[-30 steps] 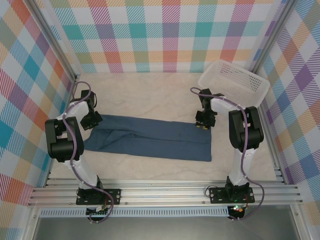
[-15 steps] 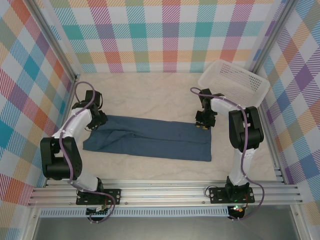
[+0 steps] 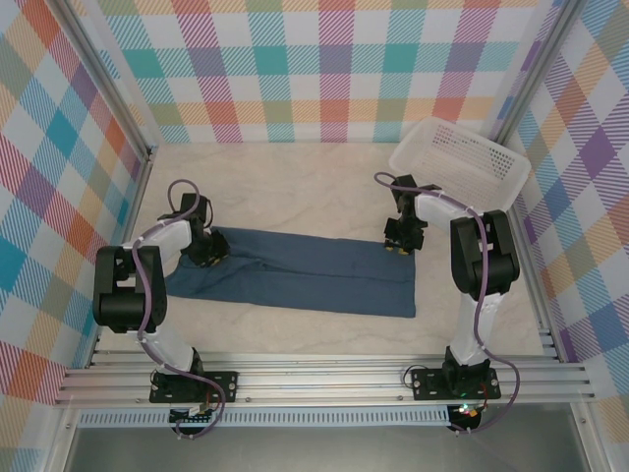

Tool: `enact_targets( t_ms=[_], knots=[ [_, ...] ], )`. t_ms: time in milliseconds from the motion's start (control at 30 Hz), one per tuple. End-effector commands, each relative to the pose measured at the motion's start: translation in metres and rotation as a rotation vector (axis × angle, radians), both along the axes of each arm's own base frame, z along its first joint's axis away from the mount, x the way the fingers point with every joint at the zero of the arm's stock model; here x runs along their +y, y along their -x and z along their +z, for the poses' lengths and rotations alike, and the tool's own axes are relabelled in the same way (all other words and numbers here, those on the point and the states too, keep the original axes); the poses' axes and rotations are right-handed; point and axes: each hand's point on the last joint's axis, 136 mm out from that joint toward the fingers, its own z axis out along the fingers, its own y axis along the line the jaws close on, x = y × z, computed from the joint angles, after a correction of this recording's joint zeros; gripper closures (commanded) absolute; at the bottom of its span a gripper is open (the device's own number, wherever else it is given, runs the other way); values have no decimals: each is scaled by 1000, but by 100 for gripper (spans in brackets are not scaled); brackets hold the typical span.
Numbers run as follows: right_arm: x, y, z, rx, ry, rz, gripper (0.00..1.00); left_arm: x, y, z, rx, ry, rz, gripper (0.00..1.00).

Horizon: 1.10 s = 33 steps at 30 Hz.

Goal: Fold and stack the t-shirts

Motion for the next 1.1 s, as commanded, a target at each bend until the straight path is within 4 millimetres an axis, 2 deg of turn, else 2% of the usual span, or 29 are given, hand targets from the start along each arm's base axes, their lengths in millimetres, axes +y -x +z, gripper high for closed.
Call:
enact_targets(
  t_ms=[0, 267, 633, 867, 967, 1067],
  knots=[
    [-2, 11, -4, 28, -5, -6, 70, -10, 8, 6, -31, 34, -42, 77],
    [0, 11, -2, 24, -9, -5, 70, -21, 34, 27, -65, 51, -100, 78],
    [3, 11, 0, 21, -13, 5, 71, -51, 69, 14, 13, 66, -220, 80],
    [1, 14, 2, 14, -11, 1, 71, -49, 105, 20, 114, 44, -206, 81],
    [1, 16, 1, 16, -12, -3, 71, -46, 108, 25, 151, 25, -139, 83],
    [1, 17, 1, 13, -10, -1, 71, -44, 94, 40, 108, 14, -63, 79]
  ],
)
